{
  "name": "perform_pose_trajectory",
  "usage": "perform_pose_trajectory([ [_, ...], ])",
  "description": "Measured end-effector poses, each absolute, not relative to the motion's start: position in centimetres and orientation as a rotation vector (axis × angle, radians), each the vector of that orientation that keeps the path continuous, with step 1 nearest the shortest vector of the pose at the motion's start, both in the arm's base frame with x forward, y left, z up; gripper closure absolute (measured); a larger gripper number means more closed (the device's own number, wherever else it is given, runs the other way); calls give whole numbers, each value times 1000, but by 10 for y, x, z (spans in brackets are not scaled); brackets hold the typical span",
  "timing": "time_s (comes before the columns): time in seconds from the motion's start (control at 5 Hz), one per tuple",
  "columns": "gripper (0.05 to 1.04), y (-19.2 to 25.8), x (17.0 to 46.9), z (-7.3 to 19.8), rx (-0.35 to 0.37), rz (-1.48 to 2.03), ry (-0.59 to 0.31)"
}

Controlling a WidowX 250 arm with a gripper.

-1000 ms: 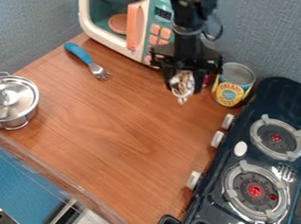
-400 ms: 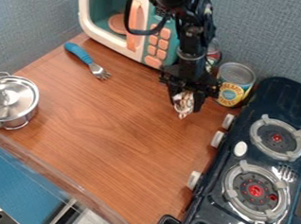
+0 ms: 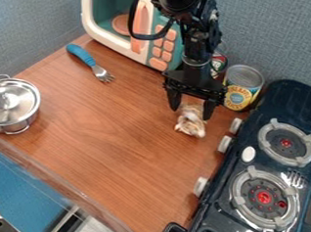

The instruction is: Put the thing on the upright of the table

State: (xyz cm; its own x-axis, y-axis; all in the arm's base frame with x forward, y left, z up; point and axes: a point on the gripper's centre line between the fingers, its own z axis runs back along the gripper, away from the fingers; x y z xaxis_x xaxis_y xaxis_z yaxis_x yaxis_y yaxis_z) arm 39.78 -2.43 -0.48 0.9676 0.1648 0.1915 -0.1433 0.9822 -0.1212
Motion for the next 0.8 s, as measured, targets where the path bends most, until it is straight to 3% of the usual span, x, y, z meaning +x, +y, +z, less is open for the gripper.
perform_pose_trajectory([
  [0.4, 84, -22, 387, -3, -88, 133, -188],
  [0.6, 84, -25, 387, 38, -114, 115, -264],
  [0.8, 84, -25, 387, 42, -113, 106, -273],
])
